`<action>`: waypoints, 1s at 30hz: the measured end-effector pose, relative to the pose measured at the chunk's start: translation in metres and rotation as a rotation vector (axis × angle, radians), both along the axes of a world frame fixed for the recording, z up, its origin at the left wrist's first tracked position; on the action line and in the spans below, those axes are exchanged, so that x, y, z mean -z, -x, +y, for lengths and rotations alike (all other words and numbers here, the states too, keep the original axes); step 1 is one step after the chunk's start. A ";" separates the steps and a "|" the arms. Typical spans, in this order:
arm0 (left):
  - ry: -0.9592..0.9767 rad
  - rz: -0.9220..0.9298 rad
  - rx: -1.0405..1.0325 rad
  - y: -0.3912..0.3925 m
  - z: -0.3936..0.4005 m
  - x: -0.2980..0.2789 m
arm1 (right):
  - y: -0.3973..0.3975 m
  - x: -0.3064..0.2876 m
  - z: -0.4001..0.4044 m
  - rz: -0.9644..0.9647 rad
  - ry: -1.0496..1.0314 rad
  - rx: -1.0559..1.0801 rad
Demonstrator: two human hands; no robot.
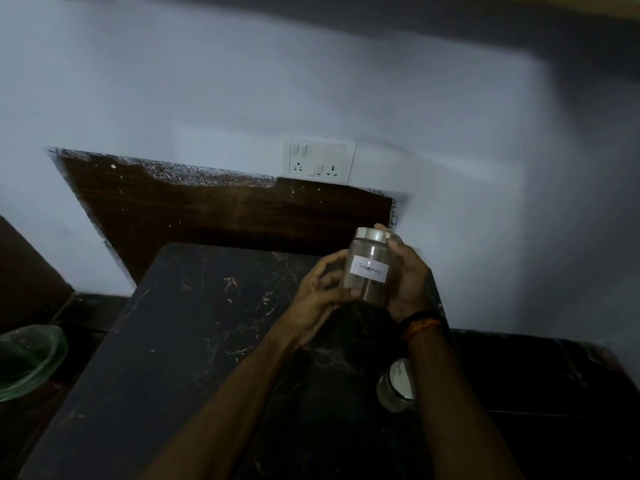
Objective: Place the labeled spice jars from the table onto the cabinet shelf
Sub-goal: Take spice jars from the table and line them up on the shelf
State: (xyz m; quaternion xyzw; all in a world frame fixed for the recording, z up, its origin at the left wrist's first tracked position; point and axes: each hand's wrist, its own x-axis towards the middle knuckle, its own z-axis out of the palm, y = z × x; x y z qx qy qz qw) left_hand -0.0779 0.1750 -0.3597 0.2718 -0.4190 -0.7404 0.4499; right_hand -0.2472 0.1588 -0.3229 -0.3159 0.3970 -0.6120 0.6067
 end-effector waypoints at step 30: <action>0.367 -0.185 0.011 0.023 -0.076 -0.141 | 0.016 -0.132 -0.037 0.234 0.282 0.222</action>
